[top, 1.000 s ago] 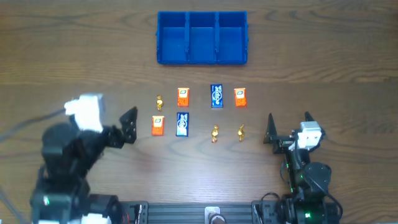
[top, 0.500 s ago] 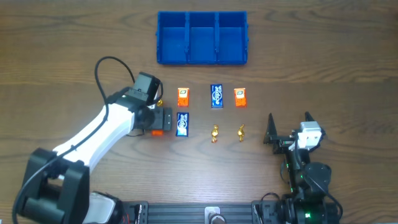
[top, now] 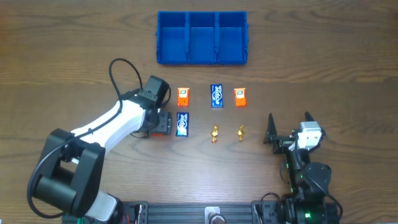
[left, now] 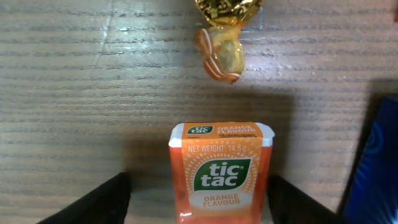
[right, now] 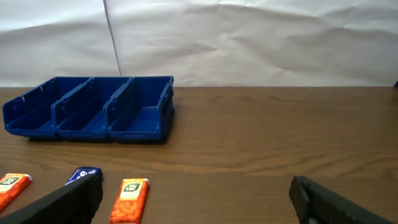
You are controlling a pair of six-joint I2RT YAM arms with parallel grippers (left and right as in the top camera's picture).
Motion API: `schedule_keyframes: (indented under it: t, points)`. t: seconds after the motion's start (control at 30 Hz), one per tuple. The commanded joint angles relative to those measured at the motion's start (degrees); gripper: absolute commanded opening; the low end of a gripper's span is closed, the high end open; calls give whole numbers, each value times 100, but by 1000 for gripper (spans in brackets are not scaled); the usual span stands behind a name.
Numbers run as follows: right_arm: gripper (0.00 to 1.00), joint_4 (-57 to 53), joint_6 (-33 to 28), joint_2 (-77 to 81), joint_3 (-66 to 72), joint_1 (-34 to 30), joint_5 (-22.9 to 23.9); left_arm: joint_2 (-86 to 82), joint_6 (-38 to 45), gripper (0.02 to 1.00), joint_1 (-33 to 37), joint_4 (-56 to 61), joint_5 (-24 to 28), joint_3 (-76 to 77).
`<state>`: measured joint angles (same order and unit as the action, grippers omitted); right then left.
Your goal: Sort Candies Into Trays
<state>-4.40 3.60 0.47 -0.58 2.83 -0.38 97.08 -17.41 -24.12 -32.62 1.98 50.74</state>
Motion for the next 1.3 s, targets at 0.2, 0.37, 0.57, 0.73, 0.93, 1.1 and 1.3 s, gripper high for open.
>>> schedule_keyframes:
  t: [0.2, 0.37, 0.57, 0.73, 0.93, 1.1, 1.3]
  points:
    - [998, -35, -68, -31, 13, 42, 28, 118, -105, 531, -70, 39, -15, 68]
    - [998, -35, -70, -31, 13, 42, 28, 118, -114, 384, -92, 131, 107, 68]
    - [998, -35, -68, -31, 13, 42, 28, -144, -411, 349, -98, 109, 0, 798]
    - [998, -35, -68, -31, 13, 42, 28, 212, -398, 351, -92, -710, -1069, 3967]
    - [998, -35, -68, -31, 13, 42, 28, 2660, -181, 356, 81, -2085, -1202, 7643]
    - [998, -35, -68, -31, 13, 42, 28, 3668, -98, 382, 330, -2240, -835, 8314]
    - [998, -35, -68, -31, 13, 42, 28, 3838, 122, 658, 461, -2212, -730, 8314]
